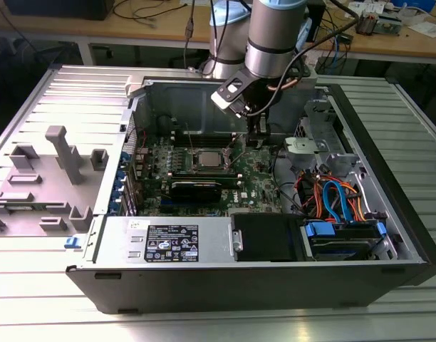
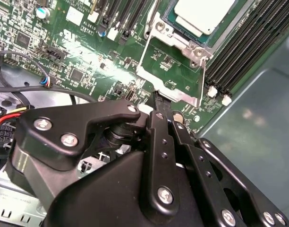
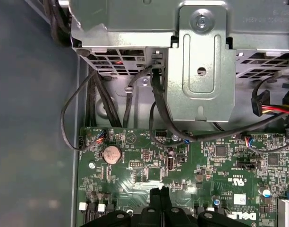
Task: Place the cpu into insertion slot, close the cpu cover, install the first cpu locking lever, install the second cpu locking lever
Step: 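Close the cpu cover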
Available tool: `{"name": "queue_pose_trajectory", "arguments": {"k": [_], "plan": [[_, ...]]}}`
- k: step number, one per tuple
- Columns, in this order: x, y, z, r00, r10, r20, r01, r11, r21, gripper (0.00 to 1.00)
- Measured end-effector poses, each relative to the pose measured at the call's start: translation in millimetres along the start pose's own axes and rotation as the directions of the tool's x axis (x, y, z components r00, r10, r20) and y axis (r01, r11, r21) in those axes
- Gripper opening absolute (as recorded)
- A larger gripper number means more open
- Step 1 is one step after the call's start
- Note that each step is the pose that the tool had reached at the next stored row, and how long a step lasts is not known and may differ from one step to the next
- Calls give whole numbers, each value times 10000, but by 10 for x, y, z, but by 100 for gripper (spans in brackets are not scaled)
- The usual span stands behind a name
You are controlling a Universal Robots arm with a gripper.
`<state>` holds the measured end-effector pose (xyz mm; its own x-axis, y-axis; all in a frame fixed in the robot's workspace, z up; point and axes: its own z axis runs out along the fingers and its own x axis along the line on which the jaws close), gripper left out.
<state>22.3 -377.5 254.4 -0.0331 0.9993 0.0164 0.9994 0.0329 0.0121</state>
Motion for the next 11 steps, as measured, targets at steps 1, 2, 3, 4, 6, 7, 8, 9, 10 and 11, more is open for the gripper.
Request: {"name": "queue_pose_trajectory", "arguments": {"k": [1,2,3,4,6,7,8,9,10,11], "plan": [[1,-28,-1,10000,0,-4,0,10000,0,11],[1,-50,-2,10000,0,-7,0,10000,0,11],[2,-71,-2,10000,0,-15,0,10000,0,11],[4,-108,-1,10000,2,-28,-2,10000,-1,11],[5,-149,-3,10000,0,-36,0,10000,-1,11],[5,-175,-3,10000,0,-38,0,10000,-1,11],[6,-193,-3,10000,1,-39,-1,10000,-1,11],[7,-215,-3,10000,2,-40,-2,10000,-1,11],[8,-232,-3,10000,1,-41,-1,10000,-1,11],[8,-249,-4,10000,1,-40,-1,10000,-1,11]]}}
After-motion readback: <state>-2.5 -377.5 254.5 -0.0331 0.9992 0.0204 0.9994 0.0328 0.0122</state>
